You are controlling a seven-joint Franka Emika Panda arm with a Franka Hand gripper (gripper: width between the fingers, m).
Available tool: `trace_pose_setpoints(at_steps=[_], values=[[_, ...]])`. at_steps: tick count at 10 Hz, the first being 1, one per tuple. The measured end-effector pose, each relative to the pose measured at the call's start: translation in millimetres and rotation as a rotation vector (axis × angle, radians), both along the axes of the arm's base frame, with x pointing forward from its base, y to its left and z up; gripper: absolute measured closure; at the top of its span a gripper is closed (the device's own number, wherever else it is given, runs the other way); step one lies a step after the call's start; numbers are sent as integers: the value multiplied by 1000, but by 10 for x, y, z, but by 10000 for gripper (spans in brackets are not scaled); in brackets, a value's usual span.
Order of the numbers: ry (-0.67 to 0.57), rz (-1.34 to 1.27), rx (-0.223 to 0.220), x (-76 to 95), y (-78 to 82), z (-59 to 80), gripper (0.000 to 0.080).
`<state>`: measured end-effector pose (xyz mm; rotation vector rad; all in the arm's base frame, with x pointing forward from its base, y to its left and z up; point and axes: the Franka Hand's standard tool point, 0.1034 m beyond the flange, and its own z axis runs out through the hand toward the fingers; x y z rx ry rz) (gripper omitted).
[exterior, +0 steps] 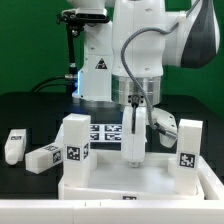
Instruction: Assemble desk
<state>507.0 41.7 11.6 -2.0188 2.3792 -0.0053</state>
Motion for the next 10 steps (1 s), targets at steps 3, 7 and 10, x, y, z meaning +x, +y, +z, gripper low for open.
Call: trace_pose_setpoints(at_steps=[3,7,10], values=[[20,27,31,19,-3,253,756],[31,282,38,-14,90,347,755],[89,543,60,-89,43,416,753]])
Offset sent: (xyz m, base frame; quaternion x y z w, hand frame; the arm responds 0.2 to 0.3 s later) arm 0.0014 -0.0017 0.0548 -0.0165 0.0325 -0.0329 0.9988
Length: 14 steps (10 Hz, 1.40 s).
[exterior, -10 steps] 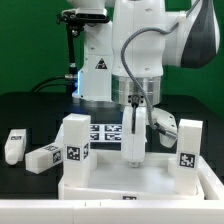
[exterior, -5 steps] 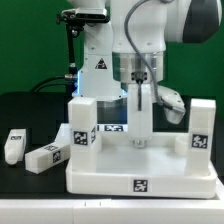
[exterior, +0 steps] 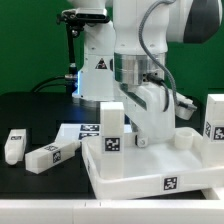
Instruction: Assemble desk
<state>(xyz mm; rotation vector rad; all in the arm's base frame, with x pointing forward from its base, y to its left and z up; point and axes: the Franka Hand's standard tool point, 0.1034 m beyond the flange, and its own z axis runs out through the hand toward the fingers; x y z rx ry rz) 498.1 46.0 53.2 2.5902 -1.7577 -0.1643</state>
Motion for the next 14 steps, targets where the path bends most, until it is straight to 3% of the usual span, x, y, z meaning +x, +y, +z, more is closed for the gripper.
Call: trace_pose_setpoints(at_steps=[2,6,9,11,13,14], values=[[44,376,-11,-12,-48,159,752],[34,706,16,-13,-77,129,752],[-37,1255,52,354,-405,303,752],[-49,1423,56,360,-372,268,752],[-45,1600,61,420,-439,274,752],[-59,1751,49,656,-508,306,752]])
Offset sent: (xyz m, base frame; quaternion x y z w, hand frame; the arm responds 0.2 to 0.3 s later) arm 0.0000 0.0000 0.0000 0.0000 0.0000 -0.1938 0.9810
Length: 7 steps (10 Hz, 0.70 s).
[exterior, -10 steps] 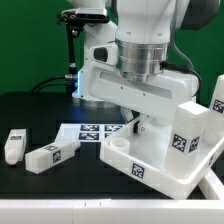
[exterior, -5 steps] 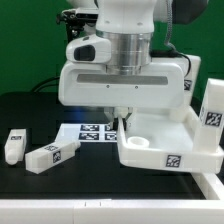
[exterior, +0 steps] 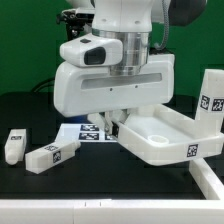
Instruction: Assemble desk
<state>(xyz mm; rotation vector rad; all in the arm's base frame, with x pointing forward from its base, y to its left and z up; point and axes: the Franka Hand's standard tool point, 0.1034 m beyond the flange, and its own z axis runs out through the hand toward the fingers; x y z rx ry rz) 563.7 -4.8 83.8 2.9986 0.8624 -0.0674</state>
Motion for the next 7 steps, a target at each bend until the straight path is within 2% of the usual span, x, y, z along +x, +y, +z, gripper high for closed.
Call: trace_pose_setpoints(at_steps=[1,2,3,6,7], values=[[-6,89,3,260,-36,4,752],[4,227,-10,421,-30,16,752],[4,333,-26,467,2,31,752],[28,517,-45,421,-103,-11,752],[21,613,-42,483,-68,-32,752]])
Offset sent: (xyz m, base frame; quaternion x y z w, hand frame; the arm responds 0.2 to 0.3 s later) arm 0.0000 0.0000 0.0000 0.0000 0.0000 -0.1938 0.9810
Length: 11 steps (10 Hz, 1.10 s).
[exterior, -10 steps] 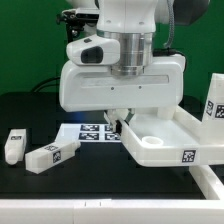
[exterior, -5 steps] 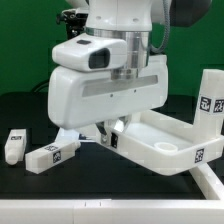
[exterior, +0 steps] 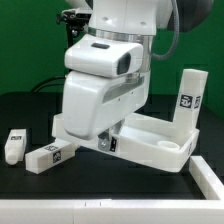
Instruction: Assemble desk
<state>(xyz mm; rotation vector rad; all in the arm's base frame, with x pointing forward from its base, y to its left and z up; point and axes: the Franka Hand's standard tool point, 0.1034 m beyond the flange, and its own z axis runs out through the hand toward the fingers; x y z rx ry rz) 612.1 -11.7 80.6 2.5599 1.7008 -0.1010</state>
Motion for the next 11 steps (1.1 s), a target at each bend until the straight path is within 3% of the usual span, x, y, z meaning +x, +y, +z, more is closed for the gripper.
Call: trace_pose_setpoints(at_steps=[2,4,7,11], values=[[-1,265,28,222,129,-63,752],[15,429,18,201,66,-101,752],[19,402,-1,197,26,-137,752],[-58,333,1,408,268,-400,752]])
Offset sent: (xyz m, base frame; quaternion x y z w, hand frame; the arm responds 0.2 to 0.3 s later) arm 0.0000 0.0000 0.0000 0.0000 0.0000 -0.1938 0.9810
